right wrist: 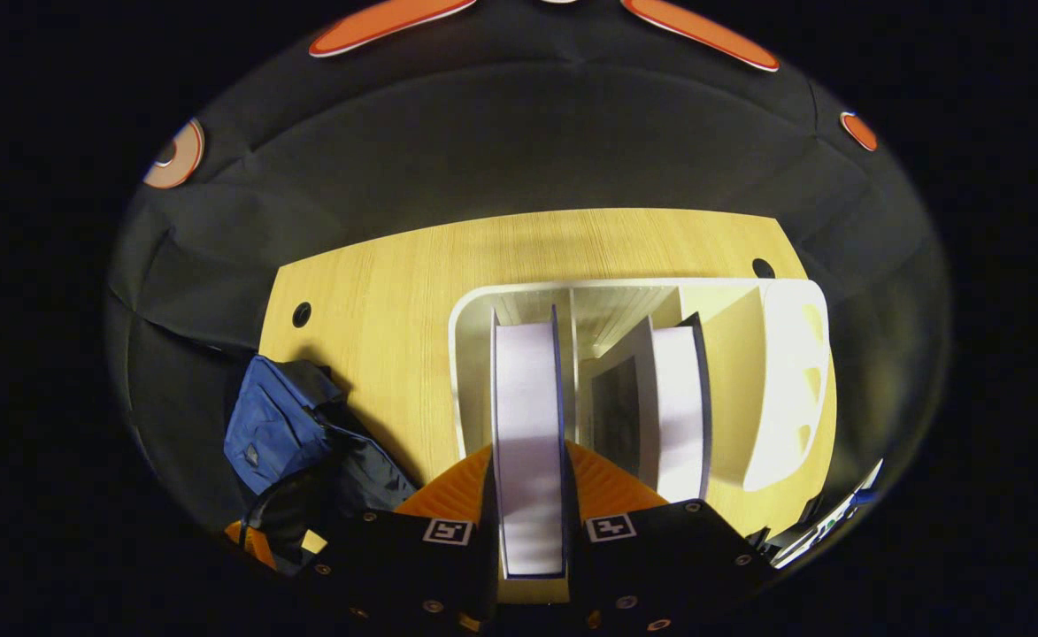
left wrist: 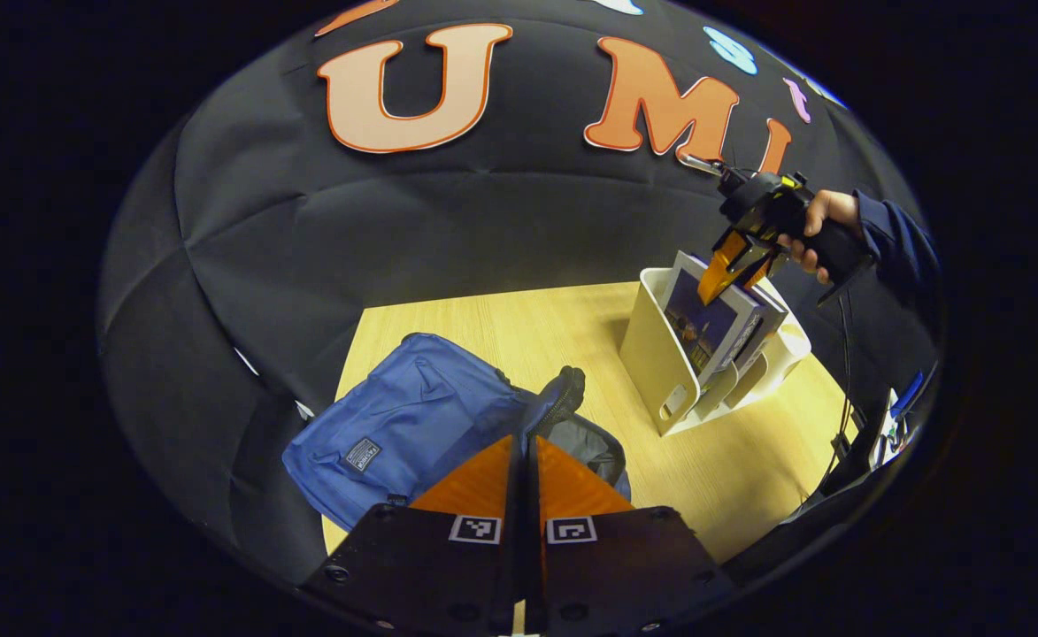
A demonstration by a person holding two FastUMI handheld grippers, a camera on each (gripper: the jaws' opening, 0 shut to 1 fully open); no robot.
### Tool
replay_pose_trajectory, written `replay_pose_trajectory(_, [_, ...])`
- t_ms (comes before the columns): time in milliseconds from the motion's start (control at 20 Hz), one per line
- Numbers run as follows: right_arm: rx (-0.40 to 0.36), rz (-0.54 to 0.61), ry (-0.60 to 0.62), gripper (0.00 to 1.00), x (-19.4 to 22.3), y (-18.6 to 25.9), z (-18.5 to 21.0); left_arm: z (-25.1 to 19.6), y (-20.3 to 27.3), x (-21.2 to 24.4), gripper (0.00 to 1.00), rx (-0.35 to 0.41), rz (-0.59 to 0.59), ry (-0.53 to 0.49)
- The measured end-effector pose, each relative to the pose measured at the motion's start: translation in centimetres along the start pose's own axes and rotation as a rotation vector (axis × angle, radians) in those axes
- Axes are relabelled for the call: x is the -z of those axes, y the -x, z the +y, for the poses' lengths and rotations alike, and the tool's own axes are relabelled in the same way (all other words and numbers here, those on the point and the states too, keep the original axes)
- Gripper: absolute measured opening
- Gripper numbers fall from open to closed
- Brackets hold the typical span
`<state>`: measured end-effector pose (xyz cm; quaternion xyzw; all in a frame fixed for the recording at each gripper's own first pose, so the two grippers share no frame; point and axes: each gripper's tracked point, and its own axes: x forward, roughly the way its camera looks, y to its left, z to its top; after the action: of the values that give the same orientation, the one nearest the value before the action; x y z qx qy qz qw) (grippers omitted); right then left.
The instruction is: Open the schoolbag, grab two books from the bookshelf and put them into the schoolbag.
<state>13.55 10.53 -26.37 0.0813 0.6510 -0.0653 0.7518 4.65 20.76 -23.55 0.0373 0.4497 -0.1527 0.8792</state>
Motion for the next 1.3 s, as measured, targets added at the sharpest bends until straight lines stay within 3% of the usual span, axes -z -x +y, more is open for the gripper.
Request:
replay_pose_trajectory(300, [-0.072, -0.143, -0.006, 0.3, -2.4, 8.8, -1.1, -0.1, 0.0, 0.3, 0.05, 0.007, 0.003, 0.013])
replay_pose_trajectory(650, [-0.25, -0.281, -0.096, 0.3, 0.0, 16.9, -1.6, 0.0, 0.4, -0.1, 0.05, 0.001, 0.004, 0.033])
replay_pose_trajectory(950, [-0.525, -0.255, -0.229, 0.29, 5.7, 16.4, 3.1, 1.2, 0.9, -2.7, 0.05, -0.023, 0.029, 0.039])
replay_pose_trajectory(1300, [-0.704, -0.171, -0.431, 0.29, 12.1, 12.2, 8.2, 2.1, 0.7, -5.6, 0.03, -0.016, 0.056, 0.111])
